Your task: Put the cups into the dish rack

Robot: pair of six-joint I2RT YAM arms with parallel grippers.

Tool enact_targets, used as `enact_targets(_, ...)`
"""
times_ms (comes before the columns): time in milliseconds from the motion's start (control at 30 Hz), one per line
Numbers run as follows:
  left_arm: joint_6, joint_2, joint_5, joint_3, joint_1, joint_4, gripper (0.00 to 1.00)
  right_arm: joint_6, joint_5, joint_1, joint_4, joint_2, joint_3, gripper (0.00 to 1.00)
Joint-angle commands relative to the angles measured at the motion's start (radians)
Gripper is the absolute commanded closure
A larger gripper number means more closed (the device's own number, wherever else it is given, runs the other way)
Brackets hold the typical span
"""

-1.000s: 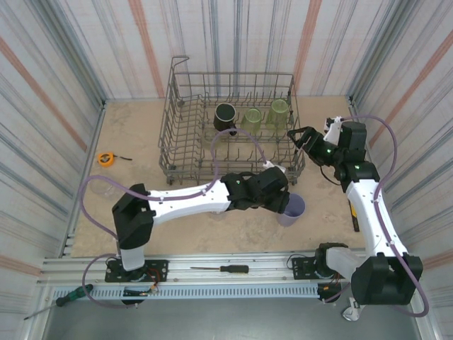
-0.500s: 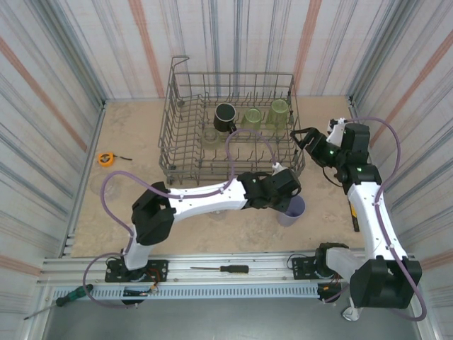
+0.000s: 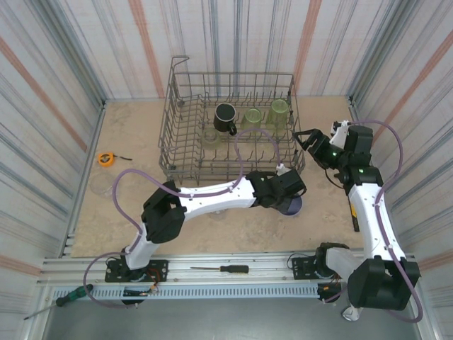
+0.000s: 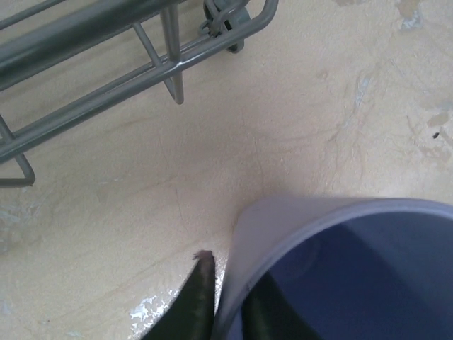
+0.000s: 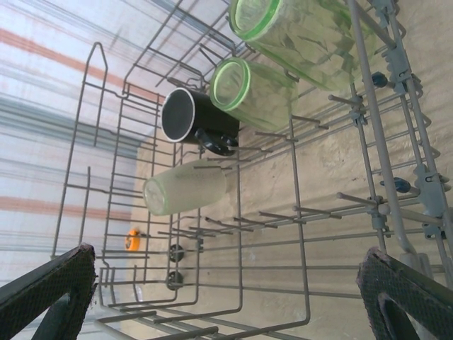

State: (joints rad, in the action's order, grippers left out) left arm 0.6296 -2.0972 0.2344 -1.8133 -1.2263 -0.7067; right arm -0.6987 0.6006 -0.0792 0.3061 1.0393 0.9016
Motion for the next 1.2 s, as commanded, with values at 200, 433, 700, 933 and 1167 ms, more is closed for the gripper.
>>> enact_targets(200,-0.004,-0.004,0.048,-0.006,-0.01,-0.059,1.0,-0.03,0.024,-0.01,-0.012,-0.029,-0.008,0.01)
enact_targets(433,-0.01,0.04,0.056,0.003,-0.01,-0.058,1.0,-0.029,0.025,-0.011,0.002,-0.039,-0.003,0.01)
enact_targets(700,-0.014,0.076,0.06,0.016,-0.01,-0.057,1.0,-0.035,0.027,-0.01,0.004,-0.044,0.005,0.01)
enact_targets(933,-0.031,0.104,0.071,0.0,-0.01,-0.081,1.0,-0.034,0.025,-0.01,0.016,-0.044,0.005,0.01)
enact_targets(1167,-0.062,0.135,0.043,-0.027,-0.01,-0.087,1.0,-0.033,0.025,-0.011,0.017,-0.044,0.002,0.01)
